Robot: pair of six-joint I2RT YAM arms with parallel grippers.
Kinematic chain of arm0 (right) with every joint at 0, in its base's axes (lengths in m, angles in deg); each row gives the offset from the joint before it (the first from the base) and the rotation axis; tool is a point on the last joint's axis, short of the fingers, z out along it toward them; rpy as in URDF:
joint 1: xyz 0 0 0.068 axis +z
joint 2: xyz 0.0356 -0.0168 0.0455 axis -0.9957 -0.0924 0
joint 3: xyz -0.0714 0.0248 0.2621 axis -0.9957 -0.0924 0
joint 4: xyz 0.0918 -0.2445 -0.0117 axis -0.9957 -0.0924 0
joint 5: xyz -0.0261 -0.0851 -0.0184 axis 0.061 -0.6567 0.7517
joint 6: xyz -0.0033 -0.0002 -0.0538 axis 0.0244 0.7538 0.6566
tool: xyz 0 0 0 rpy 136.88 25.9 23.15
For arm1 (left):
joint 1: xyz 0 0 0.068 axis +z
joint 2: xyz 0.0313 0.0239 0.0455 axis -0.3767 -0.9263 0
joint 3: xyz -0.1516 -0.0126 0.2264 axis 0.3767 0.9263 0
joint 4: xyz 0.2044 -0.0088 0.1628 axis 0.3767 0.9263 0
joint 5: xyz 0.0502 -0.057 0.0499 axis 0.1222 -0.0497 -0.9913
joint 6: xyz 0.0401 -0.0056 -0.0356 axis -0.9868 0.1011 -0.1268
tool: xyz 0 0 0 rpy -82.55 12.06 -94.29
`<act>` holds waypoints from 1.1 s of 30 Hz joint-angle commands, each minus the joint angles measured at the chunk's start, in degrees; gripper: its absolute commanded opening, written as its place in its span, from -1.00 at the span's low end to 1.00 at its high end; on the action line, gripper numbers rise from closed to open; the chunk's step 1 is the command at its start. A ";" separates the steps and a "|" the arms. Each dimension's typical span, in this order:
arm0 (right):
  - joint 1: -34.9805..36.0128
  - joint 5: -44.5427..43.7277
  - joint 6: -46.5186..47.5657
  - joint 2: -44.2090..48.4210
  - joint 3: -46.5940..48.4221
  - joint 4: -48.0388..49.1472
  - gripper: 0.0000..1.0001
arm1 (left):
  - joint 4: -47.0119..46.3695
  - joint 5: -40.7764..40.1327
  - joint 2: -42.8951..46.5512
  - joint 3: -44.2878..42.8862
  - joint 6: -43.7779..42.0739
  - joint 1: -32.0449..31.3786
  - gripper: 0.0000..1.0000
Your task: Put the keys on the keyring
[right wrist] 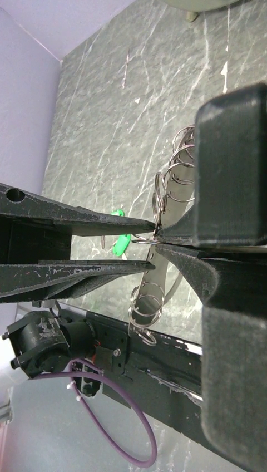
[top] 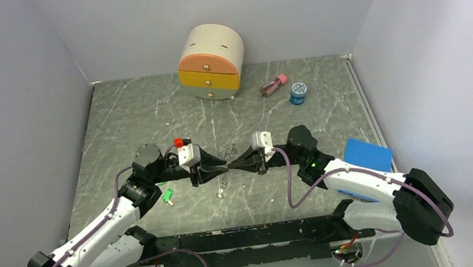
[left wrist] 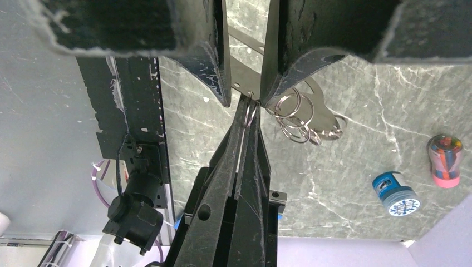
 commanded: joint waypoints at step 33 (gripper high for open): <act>0.25 3.57 -1.92 0.39 2.33 6.34 -1.00 | -20.15 -2.71 1.45 7.32 11.73 -0.05 -0.52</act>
